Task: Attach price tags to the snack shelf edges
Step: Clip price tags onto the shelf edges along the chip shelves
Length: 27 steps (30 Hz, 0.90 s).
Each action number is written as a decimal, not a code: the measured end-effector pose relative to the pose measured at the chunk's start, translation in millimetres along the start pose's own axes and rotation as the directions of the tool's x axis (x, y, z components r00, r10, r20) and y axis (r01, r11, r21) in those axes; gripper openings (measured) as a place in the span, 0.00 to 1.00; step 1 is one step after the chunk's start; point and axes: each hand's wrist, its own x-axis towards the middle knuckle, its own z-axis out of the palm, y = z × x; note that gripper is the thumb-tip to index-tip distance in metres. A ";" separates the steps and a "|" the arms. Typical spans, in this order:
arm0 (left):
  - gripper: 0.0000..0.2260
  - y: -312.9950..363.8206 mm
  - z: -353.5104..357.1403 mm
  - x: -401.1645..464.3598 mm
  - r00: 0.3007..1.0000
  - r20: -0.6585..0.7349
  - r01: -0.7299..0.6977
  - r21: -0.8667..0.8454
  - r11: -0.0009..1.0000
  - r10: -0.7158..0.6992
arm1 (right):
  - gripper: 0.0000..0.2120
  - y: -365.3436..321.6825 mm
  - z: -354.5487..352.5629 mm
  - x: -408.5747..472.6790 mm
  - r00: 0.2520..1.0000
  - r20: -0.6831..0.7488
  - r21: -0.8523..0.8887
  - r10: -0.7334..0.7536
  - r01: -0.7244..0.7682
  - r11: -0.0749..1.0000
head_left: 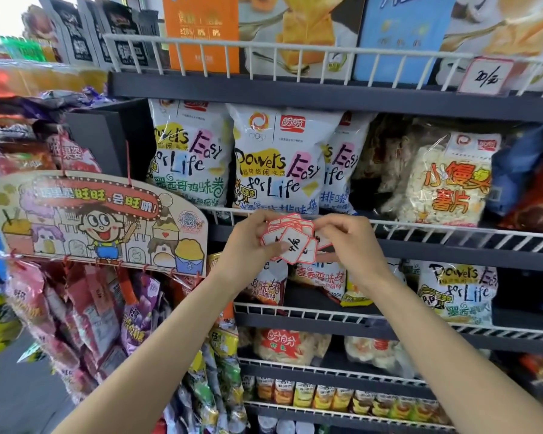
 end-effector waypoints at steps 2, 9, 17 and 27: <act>0.15 -0.3 -2.4 -0.2 1.000 0.001 0.003 0.033 0.999 -0.003 | 0.11 -2.3 -1.4 -0.9 0.999 0.043 0.060 0.028 -0.030 0.998; 0.15 3.8 -6.6 -2.6 0.988 0.147 -0.089 0.251 0.964 0.053 | 0.05 -0.2 -4.2 0.1 0.991 0.123 -0.142 -0.044 0.061 0.988; 0.16 2.8 -14.3 -6.9 0.992 0.129 -0.036 0.249 0.968 0.004 | 0.05 1.9 -11.0 -2.8 0.992 0.099 0.131 0.077 -0.090 0.987; 0.15 6.8 -20.5 -10.9 0.987 0.161 -0.073 0.270 0.960 0.029 | 0.02 1.4 -8.8 -2.6 0.998 0.008 0.182 0.062 -0.062 0.981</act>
